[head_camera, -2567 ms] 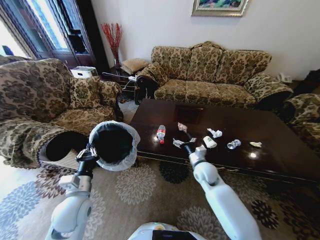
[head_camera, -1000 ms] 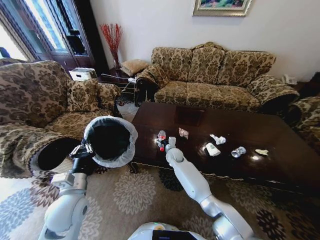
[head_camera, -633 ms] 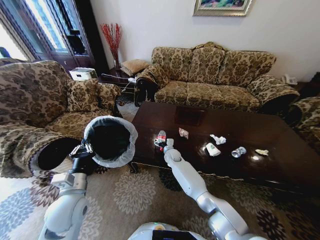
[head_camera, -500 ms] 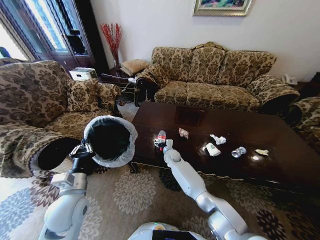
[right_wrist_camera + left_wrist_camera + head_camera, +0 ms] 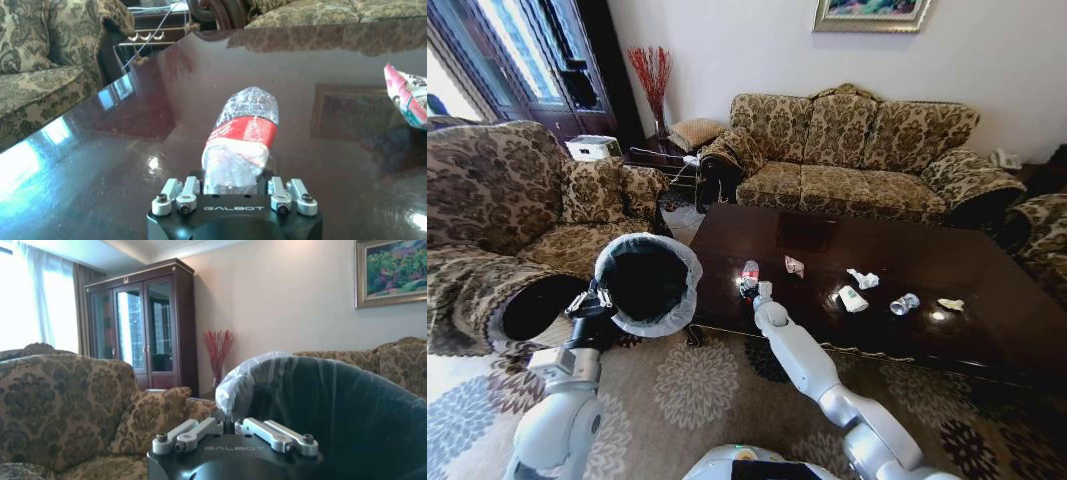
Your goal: Move to the front of the table and place the trash on the table into the trash bin.
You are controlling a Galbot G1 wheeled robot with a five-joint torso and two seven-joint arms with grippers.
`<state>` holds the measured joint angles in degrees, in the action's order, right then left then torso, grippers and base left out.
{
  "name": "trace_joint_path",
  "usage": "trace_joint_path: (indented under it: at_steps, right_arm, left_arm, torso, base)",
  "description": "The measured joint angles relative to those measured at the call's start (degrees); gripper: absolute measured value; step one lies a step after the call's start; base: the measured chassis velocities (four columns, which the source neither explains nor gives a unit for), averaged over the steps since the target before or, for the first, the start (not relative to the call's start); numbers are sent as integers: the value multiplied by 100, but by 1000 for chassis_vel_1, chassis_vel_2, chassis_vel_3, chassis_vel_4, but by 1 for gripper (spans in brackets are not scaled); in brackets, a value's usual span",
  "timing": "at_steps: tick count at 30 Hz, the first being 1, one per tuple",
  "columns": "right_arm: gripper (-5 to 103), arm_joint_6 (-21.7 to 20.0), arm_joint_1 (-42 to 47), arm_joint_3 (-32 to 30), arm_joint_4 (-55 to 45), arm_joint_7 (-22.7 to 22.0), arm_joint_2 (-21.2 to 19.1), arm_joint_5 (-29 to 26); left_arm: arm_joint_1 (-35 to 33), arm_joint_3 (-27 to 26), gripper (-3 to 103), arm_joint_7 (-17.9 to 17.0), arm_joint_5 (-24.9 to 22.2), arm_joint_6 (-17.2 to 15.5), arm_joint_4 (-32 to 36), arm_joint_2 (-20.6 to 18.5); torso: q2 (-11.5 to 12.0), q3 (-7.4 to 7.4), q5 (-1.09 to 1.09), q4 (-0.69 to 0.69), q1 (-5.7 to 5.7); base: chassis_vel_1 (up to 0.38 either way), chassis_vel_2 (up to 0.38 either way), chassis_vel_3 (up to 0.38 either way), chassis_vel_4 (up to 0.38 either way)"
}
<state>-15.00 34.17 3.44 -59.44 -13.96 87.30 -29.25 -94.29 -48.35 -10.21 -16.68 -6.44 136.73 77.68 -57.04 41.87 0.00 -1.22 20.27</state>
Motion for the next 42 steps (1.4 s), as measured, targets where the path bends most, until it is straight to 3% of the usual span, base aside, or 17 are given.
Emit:
trace_joint_path:
  at_steps: [2,7,11,15,18,19,20,24,26,29,31,34,39,42]
  right_arm:
    - [39,6,5,-2,-81,-42,-32,-4]
    - [33,37,41,7,-655,-132,-196,-5]
    - [20,136,-62,148,-1985,-225,-795,82]
    - [14,208,-286,214,-2628,-235,-1101,103]
    - [12,203,-661,324,-3374,-229,-1455,-143]
    - [12,153,-905,428,-3778,-210,-1638,-395]
    - [12,153,-905,428,-3778,-210,-1638,-395]
    - [12,186,-1632,961,-4644,11,-2002,-1171]
    - [12,250,-1729,1081,-4750,42,-2023,-1255]
    - [12,603,-1945,1570,-4927,328,-2012,-1324]
    - [12,656,-1967,1648,-4928,389,-2000,-1310]
    - [12,902,-2104,2095,-4816,737,-1947,-1133]
    - [12,1017,-2220,2535,-4561,954,-1798,-836]
    - [8,852,-2239,2731,-4492,1022,-1716,-586]
  left_arm:
    - [-9,4,2,3,1,0,23,-5]
    - [-38,5,2,7,-11,-4,49,-53]
    - [-71,55,2,3,-213,-182,96,-250]
    - [-46,94,2,-88,-571,-465,172,-479]
    - [148,121,2,-331,-1190,-843,216,-1019]
    - [302,121,2,-418,-1501,-1008,187,-1427]
    - [302,121,2,-418,-1501,-1008,187,-1427]
    - [787,146,2,-599,-2339,-1464,20,-2615]
    - [871,154,2,-600,-2487,-1548,-15,-2790]
    - [1243,174,2,-593,-3304,-1897,-211,-3563]
    - [1308,182,2,-568,-3413,-1941,-259,-3690]
    - [1646,231,2,-458,-3982,-2159,-549,-4257]
    - [1789,215,2,-499,-4449,-2350,-608,-4469]
    - [1908,245,2,-556,-4781,-2489,-628,-4523]
  torso:
    - [0,0,0,0,0]
    - [1,0,1,0,1]
    - [1,0,0,0,0]
    - [1,0,0,0,0]
    - [2,1,0,0,1]
    - [1,0,0,1,1]
    - [1,0,0,1,1]
    - [1,0,-2,0,1]
    - [1,0,-2,0,1]
    - [1,0,-1,-1,1]
    - [1,0,-2,0,1]
    - [1,1,0,2,1]
    - [1,1,-1,-2,2]
    - [1,1,-2,0,1]
  base:
    - [0,0,0,0]
    - [0,0,0,0]
    - [0,0,0,0]
    - [0,0,0,0]
    - [0,0,0,0]
    - [0,0,0,0]
    - [0,0,0,0]
    - [0,0,0,0]
    - [0,0,0,0]
    - [0,0,0,0]
    - [0,0,0,0]
    - [0,0,0,0]
    - [0,0,0,0]
    - [0,0,0,0]
